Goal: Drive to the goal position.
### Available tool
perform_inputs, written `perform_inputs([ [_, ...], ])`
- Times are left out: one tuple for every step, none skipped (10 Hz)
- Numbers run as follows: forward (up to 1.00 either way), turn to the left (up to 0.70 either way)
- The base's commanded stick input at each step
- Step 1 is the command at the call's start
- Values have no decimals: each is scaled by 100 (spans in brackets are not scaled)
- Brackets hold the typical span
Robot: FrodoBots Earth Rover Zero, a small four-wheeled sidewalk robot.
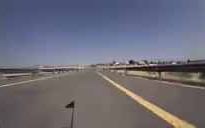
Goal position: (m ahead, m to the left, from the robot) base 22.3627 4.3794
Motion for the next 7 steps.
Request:
perform_inputs([
  [100,29],
  [100,36],
  [100,33],
  [100,0],
  [100,0],
  [100,0],
  [100,0],
])
